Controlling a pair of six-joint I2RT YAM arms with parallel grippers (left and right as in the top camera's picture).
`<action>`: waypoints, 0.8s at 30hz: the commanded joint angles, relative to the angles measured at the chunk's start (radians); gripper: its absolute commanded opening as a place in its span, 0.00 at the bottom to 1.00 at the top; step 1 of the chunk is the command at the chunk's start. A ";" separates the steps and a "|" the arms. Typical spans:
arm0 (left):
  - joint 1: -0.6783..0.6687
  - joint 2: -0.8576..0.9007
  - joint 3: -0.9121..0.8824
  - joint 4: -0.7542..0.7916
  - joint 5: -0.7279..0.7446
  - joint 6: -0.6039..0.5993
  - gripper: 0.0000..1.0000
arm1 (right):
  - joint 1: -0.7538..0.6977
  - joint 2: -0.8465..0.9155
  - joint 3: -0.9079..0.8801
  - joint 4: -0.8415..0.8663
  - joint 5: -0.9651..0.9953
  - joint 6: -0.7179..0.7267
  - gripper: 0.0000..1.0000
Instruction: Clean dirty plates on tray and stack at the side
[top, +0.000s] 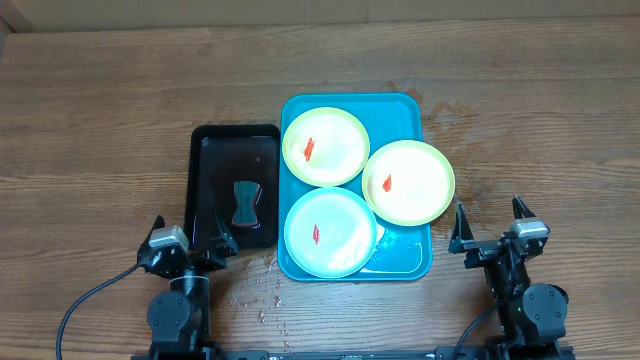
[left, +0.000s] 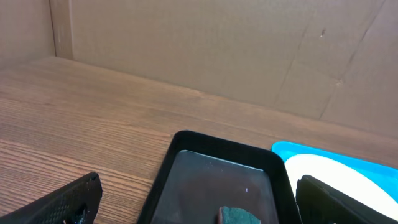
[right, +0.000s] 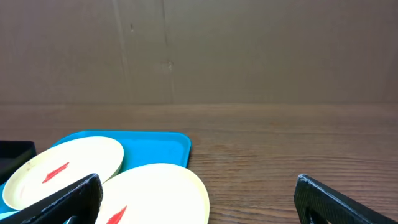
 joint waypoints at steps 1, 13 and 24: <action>0.005 -0.006 -0.003 0.000 0.005 0.027 1.00 | -0.005 -0.008 -0.010 0.007 0.006 0.004 1.00; 0.005 -0.006 -0.003 0.002 0.005 0.026 1.00 | -0.005 -0.008 -0.010 0.008 0.006 0.004 1.00; 0.005 -0.006 -0.003 0.019 0.017 0.027 1.00 | -0.005 -0.008 -0.010 0.033 0.006 0.004 1.00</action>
